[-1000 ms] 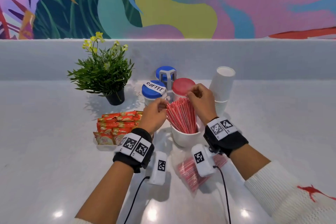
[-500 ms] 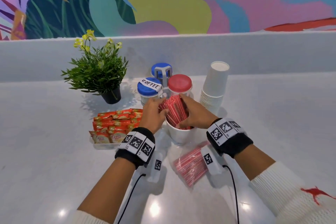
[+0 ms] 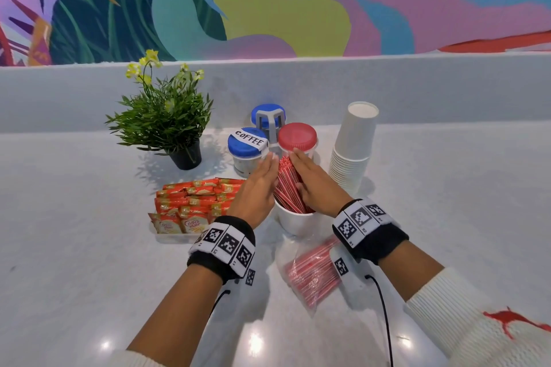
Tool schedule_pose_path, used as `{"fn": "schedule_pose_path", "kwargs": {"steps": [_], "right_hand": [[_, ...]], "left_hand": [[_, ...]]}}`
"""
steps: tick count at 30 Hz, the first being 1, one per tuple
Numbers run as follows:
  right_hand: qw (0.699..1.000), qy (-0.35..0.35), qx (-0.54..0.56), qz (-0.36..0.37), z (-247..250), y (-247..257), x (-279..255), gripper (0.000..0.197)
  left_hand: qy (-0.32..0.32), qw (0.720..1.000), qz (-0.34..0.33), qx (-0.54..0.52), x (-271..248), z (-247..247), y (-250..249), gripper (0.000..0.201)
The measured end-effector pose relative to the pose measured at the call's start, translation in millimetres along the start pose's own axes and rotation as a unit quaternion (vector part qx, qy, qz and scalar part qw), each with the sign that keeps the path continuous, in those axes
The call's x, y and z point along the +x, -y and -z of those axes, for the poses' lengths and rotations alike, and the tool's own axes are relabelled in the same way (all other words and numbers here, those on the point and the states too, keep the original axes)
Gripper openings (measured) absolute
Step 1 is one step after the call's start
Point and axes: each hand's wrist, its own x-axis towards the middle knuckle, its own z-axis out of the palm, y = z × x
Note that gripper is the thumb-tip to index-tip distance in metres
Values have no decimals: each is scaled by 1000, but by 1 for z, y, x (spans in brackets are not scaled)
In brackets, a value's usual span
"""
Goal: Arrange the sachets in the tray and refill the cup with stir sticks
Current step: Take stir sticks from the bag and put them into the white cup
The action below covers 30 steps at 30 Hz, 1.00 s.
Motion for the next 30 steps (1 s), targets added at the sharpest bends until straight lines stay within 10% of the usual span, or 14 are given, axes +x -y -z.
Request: {"fn": "schedule_pose_path", "kwargs": {"steps": [17, 25, 30], "right_hand": [[997, 14, 78, 16, 3, 3, 2, 79], [962, -182, 184, -86, 36, -15, -30, 33], [963, -145, 144, -177, 46, -54, -49, 16]], "left_hand": [[31, 986, -11, 166, -5, 2, 8, 50], [-49, 993, -53, 98, -14, 7, -27, 44], [-75, 991, -108, -35, -17, -5, -78, 29]]}}
